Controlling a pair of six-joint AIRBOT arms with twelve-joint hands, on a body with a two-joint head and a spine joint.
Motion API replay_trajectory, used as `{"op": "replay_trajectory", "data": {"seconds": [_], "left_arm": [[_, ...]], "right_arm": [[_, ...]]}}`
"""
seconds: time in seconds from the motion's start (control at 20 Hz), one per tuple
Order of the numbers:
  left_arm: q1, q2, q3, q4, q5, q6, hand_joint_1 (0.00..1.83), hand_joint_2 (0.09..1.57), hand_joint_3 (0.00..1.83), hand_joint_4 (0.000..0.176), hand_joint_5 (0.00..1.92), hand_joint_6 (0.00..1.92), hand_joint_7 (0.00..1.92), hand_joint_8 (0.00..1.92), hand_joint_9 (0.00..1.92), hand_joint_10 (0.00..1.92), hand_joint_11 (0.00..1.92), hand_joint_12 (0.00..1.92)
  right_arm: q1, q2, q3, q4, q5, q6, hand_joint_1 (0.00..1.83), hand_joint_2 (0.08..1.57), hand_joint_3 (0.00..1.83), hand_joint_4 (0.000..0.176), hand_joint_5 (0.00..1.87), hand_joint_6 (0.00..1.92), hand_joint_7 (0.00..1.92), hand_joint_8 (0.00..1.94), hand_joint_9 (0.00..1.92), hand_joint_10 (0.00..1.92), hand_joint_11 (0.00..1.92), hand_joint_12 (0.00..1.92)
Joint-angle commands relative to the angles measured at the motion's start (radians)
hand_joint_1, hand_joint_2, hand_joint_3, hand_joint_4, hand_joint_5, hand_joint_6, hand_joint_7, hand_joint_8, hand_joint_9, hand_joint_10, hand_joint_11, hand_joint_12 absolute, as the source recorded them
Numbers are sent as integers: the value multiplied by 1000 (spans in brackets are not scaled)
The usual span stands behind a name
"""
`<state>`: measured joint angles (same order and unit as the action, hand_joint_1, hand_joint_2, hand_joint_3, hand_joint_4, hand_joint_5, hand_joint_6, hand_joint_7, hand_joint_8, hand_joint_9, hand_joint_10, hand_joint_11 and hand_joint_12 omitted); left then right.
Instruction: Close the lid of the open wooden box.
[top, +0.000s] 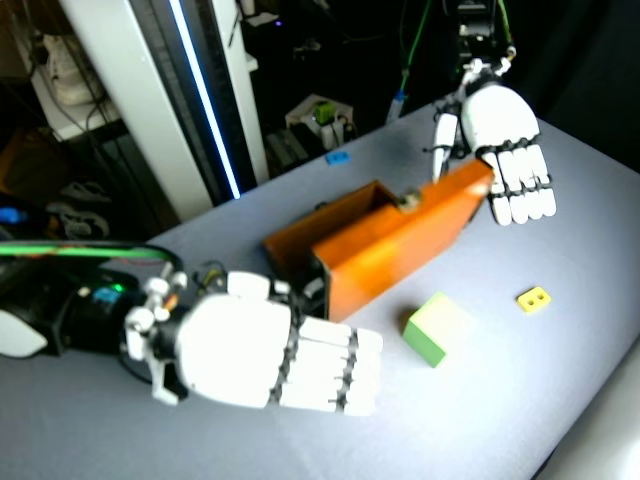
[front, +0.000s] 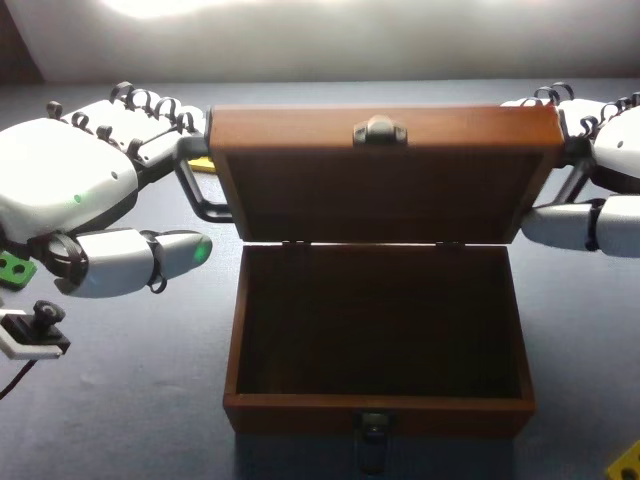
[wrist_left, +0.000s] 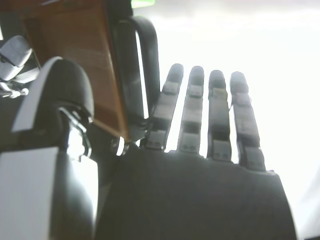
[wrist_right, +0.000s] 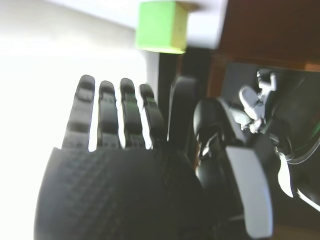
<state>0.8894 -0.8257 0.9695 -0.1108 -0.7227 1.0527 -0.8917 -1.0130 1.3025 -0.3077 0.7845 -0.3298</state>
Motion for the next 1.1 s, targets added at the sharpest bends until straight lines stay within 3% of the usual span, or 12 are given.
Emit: {"op": "replay_trajectory", "data": {"seconds": [0.0, 0.2, 0.35, 0.6, 0.7, 0.8, 0.95, 1.0, 1.05], "left_arm": [[-3, 10, -7, 3, -147, -4, 0, 1333, 14, 0, 11, 4, 1, 0, 19, 6, 25, 14], [19, 27, -28, 4, -182, -18, 0, 1329, 7, 0, 14, 5, 8, 3, 51, 14, 72, 38], [38, 40, -42, 4, -195, -31, 0, 1335, 7, 0, 28, 9, 28, 10, 77, 19, 86, 50], [66, 41, -54, 0, -216, -47, 0, 1319, 0, 0, 20, 2, 32, 6, 69, 6, 70, 54], [81, 43, -63, 0, -216, -47, 0, 1342, 9, 0, 16, 0, 30, 4, 56, 0, 54, 50], [102, 46, -74, -7, -224, -47, 0, 1353, 11, 0, 4, 2, 31, 4, 64, 4, 38, 45], [137, 51, -89, -23, -244, -48, 0, 1352, 9, 0, 7, 2, 34, 4, 62, 2, 37, 46], [148, 50, -92, -29, -250, -48, 0, 1342, 2, 0, 0, 0, 4, 0, 23, 0, 19, 40], [153, 48, -94, -32, -253, -48, 0, 1342, 2, 0, 0, 0, 4, 0, 23, 0, 19, 40]], "right_arm": [[-6, 13, -11, 35, 137, 9, 358, 1321, 0, 0, 56, 1, 60, 1, 0, 0, 16, 9], [-42, 44, -51, 25, 159, 9, 345, 1223, 0, 0, 4, 1, 30, 2, 0, 0, 56, 27], [-77, 64, -82, 25, 188, 14, 632, 1114, 0, 0, 0, 0, 0, 0, 0, 0, 29, 18], [-121, 77, -112, 33, 210, 15, 634, 1098, 0, 0, 0, 0, 0, 0, 0, 0, 35, 23], [-141, 78, -114, 48, 213, 15, 644, 1090, 0, 15, 0, 0, 0, 0, 0, 0, 48, 29], [-151, 77, -114, 60, 216, 15, 597, 1091, 0, 1, 0, 0, 0, 0, 0, 0, 35, 24], [-152, 78, -114, 65, 222, 15, 595, 1081, 0, 17, 0, 0, 0, 0, 0, 0, 27, 21], [-152, 83, -114, 70, 228, 15, 612, 1048, 0, 52, 0, 0, 0, 0, 0, 0, 4, 3], [-152, 89, -115, 73, 232, 15, 612, 1048, 0, 52, 0, 0, 0, 0, 0, 0, 4, 3]]}}
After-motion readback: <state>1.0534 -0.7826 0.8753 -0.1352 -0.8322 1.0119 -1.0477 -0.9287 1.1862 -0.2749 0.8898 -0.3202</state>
